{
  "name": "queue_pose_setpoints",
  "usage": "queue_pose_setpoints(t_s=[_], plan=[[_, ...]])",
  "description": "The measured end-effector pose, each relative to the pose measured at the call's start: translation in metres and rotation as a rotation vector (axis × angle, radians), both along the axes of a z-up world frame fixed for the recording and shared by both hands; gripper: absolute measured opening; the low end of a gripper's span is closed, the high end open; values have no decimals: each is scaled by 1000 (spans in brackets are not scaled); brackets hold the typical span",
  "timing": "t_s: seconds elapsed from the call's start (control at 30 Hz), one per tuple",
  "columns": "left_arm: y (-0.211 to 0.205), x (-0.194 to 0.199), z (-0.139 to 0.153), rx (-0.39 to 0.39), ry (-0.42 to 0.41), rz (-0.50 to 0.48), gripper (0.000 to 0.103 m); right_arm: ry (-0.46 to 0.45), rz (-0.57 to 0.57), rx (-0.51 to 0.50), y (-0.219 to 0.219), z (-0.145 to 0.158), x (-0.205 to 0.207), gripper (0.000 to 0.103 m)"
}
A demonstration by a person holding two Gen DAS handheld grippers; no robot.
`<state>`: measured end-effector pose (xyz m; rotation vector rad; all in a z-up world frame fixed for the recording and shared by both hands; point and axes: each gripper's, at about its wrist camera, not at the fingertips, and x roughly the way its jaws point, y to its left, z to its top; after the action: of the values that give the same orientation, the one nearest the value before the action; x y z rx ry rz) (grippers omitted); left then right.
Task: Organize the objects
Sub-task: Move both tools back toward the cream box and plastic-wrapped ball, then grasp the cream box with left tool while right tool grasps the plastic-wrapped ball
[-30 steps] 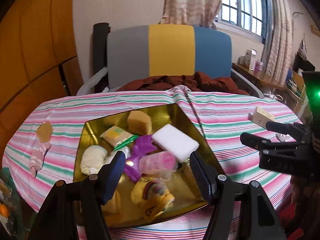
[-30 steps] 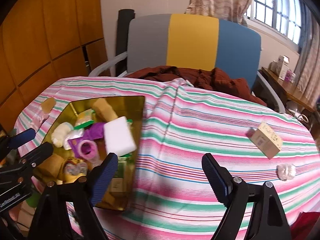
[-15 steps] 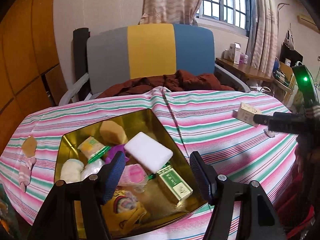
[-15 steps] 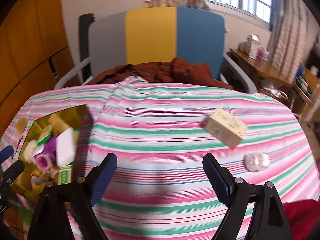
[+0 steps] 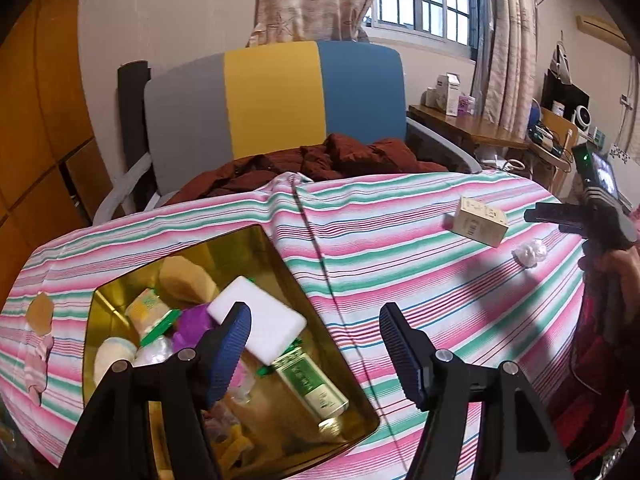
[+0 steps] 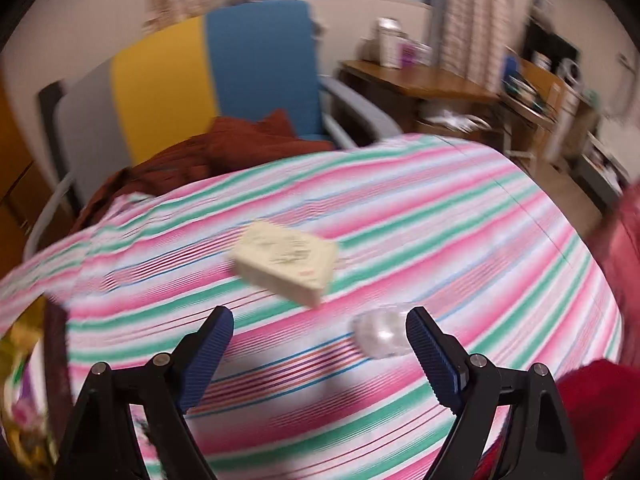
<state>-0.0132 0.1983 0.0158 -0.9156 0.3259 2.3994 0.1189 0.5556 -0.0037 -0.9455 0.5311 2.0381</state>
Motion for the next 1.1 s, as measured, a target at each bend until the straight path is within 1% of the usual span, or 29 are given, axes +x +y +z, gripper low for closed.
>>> queue_pose_setpoints(t_s=[0.07,0.13,0.23,0.43,0.67,0.77,0.87,1.0,1.1], plan=[[6,0,-1,-5,-1,-10,68,9,-53,-30,16,-9,10,89],[13,-1,-1,-5,-5,-22,68,54,-110,-95,31,-18,22,89],[24,-3,-2,-9,-13,-42,68,103,-184,-163,43,-24,38,89],[51,-2,-8,-25,-26,-90,68,119,-211,-228,50,-33,47,89],[84,-6,-17,-40,-64,-140,68,95,-221,-278,52,-44,48,89],[99,-13,-23,-23,-126,-161,68,121,-238,-298,52,-44,53,89],[115,-19,-28,-6,-183,-181,68,164,-278,-305,56,-43,64,89],[137,-24,-34,0,-231,-198,68,223,-332,-326,62,-41,80,89],[157,-34,-38,19,-287,-206,68,258,-365,-342,63,-42,88,89]])
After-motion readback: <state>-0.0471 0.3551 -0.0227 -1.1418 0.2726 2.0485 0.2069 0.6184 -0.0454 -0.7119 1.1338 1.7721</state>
